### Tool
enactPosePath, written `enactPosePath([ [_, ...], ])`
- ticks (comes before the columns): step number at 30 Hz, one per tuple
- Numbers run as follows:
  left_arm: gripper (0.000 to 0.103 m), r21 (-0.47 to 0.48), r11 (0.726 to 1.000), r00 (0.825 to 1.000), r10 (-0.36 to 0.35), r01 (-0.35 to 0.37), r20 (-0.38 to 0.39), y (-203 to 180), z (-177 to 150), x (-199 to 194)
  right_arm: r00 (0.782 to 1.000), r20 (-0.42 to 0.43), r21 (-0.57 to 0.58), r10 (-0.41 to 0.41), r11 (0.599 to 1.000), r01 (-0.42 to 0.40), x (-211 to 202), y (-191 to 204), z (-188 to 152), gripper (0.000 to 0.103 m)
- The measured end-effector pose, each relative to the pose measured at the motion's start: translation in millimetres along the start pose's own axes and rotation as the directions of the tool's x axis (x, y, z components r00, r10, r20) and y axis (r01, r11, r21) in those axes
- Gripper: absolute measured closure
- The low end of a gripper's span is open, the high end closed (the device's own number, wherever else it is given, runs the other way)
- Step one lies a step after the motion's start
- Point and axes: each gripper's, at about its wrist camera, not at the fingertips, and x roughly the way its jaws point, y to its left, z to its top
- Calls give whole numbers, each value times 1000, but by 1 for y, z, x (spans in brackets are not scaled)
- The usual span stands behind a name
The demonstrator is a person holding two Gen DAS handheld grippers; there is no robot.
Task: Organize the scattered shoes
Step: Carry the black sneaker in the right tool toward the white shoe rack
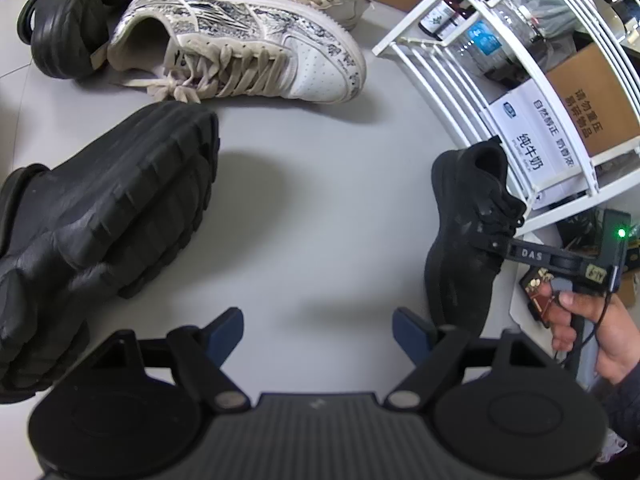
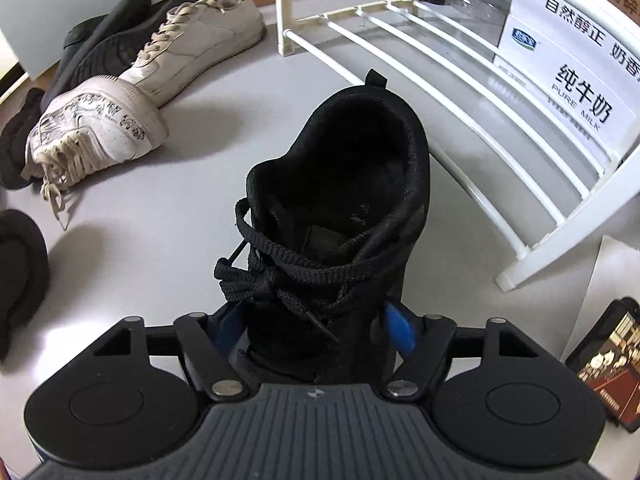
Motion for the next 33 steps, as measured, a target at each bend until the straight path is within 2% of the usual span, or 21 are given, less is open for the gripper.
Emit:
enactPosePath([
  [8, 20, -4, 1000, 1000, -4, 4, -8, 0, 0, 1, 1000, -8, -75, 23, 997, -23, -4, -9, -1, 36],
  [14, 19, -7, 1000, 1000, 1, -1, -5, 1, 2, 1, 999, -24, -221, 46, 974, -51, -8, -17, -4, 37],
  [19, 19, -11, 1000, 1000, 2, -2, -3, 2, 2, 0, 999, -28, -281, 34, 959, -41, -11, -19, -4, 37],
  [23, 19, -15, 1000, 1000, 0, -1, -6, 4, 2, 0, 999, -37, -266, 30, 963, -39, -12, -23, -4, 31],
  [27, 19, -18, 1000, 1000, 4, -5, -13, 5, 2, 2, 1000, -24, -222, -5, 975, 0, -14, -23, -7, 22],
  [33, 20, -12, 1000, 1000, 2, -2, -18, 2, 3, 5, 1000, -16, -145, -7, 989, 4, -5, -21, -4, 19],
])
